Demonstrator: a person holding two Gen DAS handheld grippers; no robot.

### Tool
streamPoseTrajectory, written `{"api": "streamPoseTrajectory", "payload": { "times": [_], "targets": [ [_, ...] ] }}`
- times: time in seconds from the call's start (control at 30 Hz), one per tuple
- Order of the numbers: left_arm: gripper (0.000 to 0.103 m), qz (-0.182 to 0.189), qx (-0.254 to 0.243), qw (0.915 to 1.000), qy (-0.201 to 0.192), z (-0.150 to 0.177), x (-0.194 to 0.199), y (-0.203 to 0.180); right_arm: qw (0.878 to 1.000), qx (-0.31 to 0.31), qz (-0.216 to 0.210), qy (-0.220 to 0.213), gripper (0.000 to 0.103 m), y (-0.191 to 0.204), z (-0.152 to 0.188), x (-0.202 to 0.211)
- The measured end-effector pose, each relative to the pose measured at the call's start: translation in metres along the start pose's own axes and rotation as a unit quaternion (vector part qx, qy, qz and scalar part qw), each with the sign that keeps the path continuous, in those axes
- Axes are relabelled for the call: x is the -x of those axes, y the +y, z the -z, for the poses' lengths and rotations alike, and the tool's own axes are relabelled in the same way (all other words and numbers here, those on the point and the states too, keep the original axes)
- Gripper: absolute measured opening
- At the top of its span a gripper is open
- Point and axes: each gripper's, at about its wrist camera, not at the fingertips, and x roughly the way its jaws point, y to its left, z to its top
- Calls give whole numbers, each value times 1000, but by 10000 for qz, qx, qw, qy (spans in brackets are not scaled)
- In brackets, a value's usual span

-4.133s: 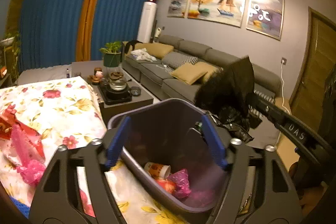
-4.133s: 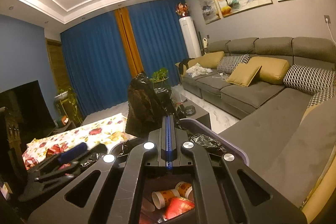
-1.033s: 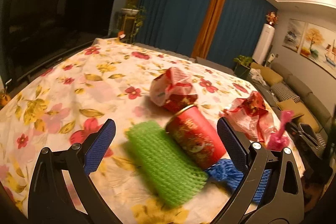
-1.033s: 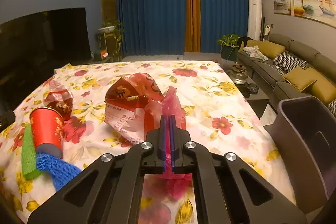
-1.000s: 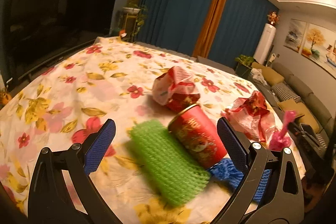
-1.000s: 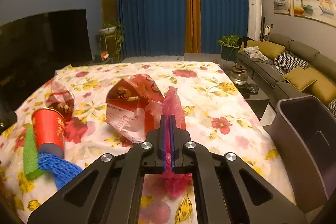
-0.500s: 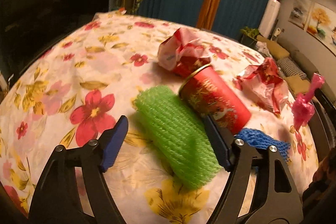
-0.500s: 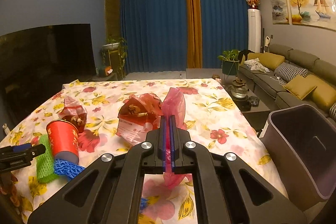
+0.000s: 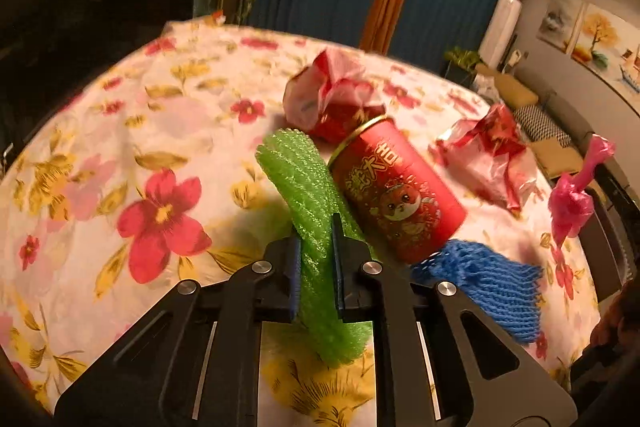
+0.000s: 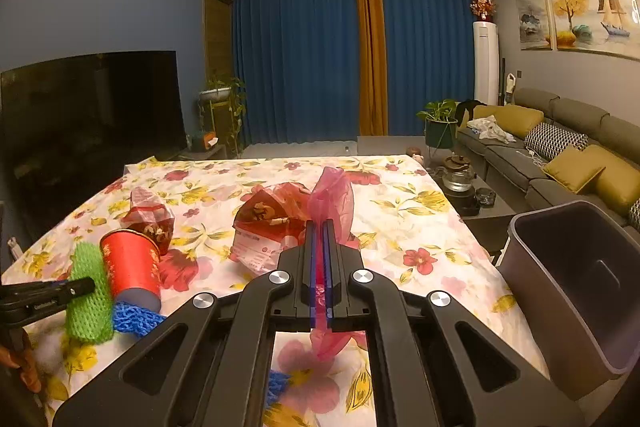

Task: Collect trash
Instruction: 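Grasp the pink plastic bag with the right gripper while the left gripper grasps the green mesh, then carry the pink bag and green mesh over the grey bin with both grippers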

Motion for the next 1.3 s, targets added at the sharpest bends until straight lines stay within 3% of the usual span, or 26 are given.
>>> {"api": "streamPoseTrajectory", "payload": {
  "times": [0.33, 0.6, 0.87, 1.07, 1.3],
  "targets": [
    [12, 214, 163, 9974, -675, 10, 60, 6, 9990, -391, -173, -139, 4, -19, -7, 30],
    [12, 420, -143, 9933, -1069, 4, 90, -18, 9991, -215, -242, -266, 4, -14, -11, 60],
    [12, 866, -616, 9861, -1277, -2, 108, -69, 9986, -174, -187, -458, 4, -28, -20, 92],
    [12, 1254, -1030, 9782, -1298, -2, 111, -120, 9982, -123, 84, -588, 4, -47, -24, 113],
    [12, 1893, -1492, 9607, -1376, -3, 117, -198, 9948, -158, 657, -764, 4, -87, -30, 135]
  ]
}}
